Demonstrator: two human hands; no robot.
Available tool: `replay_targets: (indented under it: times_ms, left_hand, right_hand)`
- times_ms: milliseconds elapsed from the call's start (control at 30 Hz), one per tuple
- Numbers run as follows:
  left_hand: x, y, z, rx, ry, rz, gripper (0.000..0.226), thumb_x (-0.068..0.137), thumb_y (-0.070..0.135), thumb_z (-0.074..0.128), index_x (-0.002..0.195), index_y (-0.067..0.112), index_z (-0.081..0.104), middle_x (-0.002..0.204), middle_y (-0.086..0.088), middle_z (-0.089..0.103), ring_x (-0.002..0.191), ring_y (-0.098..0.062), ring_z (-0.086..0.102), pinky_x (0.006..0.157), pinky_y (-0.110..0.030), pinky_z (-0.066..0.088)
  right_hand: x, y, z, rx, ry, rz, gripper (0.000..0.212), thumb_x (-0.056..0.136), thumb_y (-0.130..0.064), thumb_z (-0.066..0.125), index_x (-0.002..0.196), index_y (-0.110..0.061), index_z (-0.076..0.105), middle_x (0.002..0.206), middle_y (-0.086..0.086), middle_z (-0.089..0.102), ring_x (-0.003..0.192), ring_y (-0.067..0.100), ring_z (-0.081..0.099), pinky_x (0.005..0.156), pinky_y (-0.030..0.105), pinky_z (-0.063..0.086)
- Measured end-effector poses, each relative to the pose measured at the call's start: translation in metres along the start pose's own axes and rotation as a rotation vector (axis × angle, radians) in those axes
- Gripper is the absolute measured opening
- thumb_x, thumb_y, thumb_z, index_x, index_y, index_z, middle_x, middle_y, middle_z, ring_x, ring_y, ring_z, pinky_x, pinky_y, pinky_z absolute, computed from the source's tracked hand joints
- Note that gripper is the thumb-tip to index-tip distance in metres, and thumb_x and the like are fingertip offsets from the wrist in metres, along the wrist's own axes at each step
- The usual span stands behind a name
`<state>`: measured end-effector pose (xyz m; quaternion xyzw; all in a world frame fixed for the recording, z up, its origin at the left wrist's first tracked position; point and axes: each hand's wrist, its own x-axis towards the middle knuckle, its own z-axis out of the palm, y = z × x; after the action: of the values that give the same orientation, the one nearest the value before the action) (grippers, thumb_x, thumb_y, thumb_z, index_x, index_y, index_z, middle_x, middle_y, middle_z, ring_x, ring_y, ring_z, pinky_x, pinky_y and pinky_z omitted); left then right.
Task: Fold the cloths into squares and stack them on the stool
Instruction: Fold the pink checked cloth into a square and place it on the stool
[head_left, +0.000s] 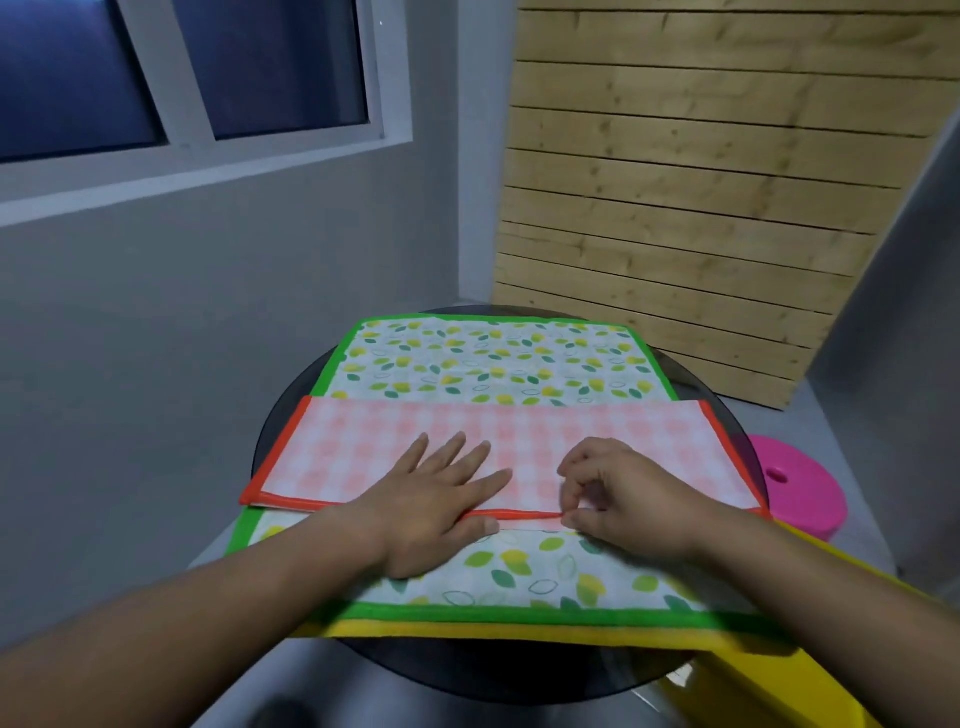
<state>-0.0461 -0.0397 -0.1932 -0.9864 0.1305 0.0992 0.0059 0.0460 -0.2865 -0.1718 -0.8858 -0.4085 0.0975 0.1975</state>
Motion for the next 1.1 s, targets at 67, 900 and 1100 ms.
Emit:
replay_targets:
  times_ms: [67, 900, 1100]
  left_hand:
    - [-0.001, 0.000, 0.002, -0.022, 0.002, -0.004, 0.061, 0.099, 0.064, 0.013, 0.154, 0.046, -0.007, 0.164, 0.009, -0.020, 0.149, -0.019, -0.027, 0.121, -0.050, -0.015]
    - [-0.008, -0.012, 0.003, -0.048, 0.101, 0.049, 0.065, 0.097, 0.069, 0.024, 0.156, 0.042, 0.016, 0.166, 0.011, 0.005, 0.154, -0.017, -0.003, 0.124, -0.047, 0.003]
    - [-0.010, -0.010, 0.002, -0.054, 0.114, 0.014, 0.062, 0.097, 0.068, 0.021, 0.152, 0.040, 0.029, 0.164, 0.011, 0.020, 0.152, -0.017, 0.013, 0.122, -0.046, 0.014]
  right_hand:
    - [-0.002, 0.000, 0.001, 0.007, -0.012, 0.003, 0.007, 0.085, -0.033, 0.071, 0.080, -0.031, 0.067, 0.120, -0.014, 0.051, 0.109, 0.001, 0.044, 0.081, 0.008, 0.032]
    - [0.064, -0.015, 0.024, -0.198, -0.085, 0.075, 0.067, 0.103, -0.049, 0.024, 0.158, -0.019, -0.002, 0.164, -0.003, -0.014, 0.150, 0.013, -0.018, 0.123, 0.033, -0.004]
    - [0.071, -0.013, 0.040, -0.264, -0.111, 0.083, 0.065, 0.104, -0.046, 0.018, 0.157, -0.016, -0.006, 0.164, 0.001, -0.015, 0.150, 0.014, -0.017, 0.123, 0.033, -0.007]
